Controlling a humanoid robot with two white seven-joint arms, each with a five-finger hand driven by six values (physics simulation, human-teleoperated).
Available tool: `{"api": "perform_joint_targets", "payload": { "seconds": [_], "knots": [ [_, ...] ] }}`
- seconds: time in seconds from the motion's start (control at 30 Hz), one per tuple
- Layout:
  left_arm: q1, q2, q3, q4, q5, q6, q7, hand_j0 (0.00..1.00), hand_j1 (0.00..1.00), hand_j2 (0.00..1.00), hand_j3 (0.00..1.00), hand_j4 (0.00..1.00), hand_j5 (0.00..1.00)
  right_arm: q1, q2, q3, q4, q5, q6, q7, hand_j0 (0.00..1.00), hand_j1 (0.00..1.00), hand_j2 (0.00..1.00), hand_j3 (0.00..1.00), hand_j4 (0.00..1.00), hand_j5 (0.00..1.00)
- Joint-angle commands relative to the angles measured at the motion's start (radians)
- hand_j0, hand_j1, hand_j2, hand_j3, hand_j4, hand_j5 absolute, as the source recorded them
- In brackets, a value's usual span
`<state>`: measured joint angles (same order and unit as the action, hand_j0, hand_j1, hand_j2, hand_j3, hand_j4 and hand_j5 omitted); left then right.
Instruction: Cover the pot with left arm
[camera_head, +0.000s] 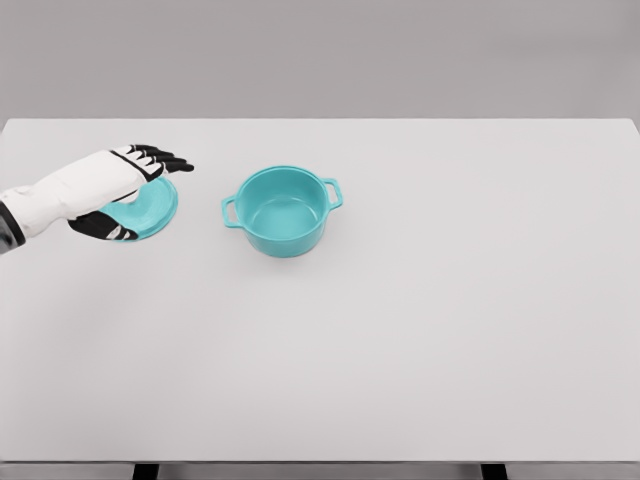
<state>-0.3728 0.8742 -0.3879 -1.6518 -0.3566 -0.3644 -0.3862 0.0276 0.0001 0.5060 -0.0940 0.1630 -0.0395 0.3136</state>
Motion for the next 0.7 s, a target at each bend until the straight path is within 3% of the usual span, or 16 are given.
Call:
{"api": "perform_joint_targets", "payload": {
  "seconds": [0.0,0.33,0.43,0.5,0.53,0.6,0.67],
  "knots": [
    [0.0,0.003,0.0,0.0,0.004,0.001,0.0,1.0,1.0,1.0,1.0,1.0,1.0,0.0,0.0,0.0,0.0,0.0,0.001,-0.001,1.0,1.0,1.0,1.0,1.0,1.0],
    [-0.015,0.008,0.001,0.02,-0.022,0.005,-0.023,1.0,1.0,1.0,1.0,1.0,1.0,0.0,0.0,0.0,0.003,0.0,0.003,-0.001,1.0,1.0,1.0,1.0,1.0,1.0],
    [-0.046,0.014,-0.003,0.075,-0.013,-0.002,-0.022,1.0,1.0,1.0,1.0,1.0,1.0,0.0,0.0,0.0,0.003,0.0,0.003,-0.001,1.0,1.0,1.0,1.0,1.0,1.0],
    [-0.124,0.101,-0.107,0.113,0.042,-0.002,-0.022,1.0,1.0,1.0,1.0,1.0,1.0,0.0,0.0,0.0,0.003,0.0,0.003,-0.001,1.0,1.0,1.0,1.0,1.0,1.0],
    [-0.141,0.166,-0.199,0.124,0.059,-0.001,-0.022,1.0,1.0,1.0,1.0,1.0,1.0,0.0,0.0,0.0,0.003,0.0,0.003,-0.002,1.0,1.0,1.0,1.0,1.0,1.0],
    [-0.198,0.17,-0.307,0.145,0.061,0.005,-0.019,1.0,1.0,1.0,1.0,1.0,1.0,0.0,0.0,0.0,0.003,0.0,0.003,-0.001,1.0,1.0,1.0,1.0,1.0,1.0],
    [-0.256,0.173,-0.367,0.148,0.08,0.008,-0.017,1.0,1.0,1.0,1.0,1.0,1.0,0.0,0.0,0.0,0.002,0.0,0.003,-0.002,1.0,1.0,1.0,1.0,1.0,1.0]
  ]
}}
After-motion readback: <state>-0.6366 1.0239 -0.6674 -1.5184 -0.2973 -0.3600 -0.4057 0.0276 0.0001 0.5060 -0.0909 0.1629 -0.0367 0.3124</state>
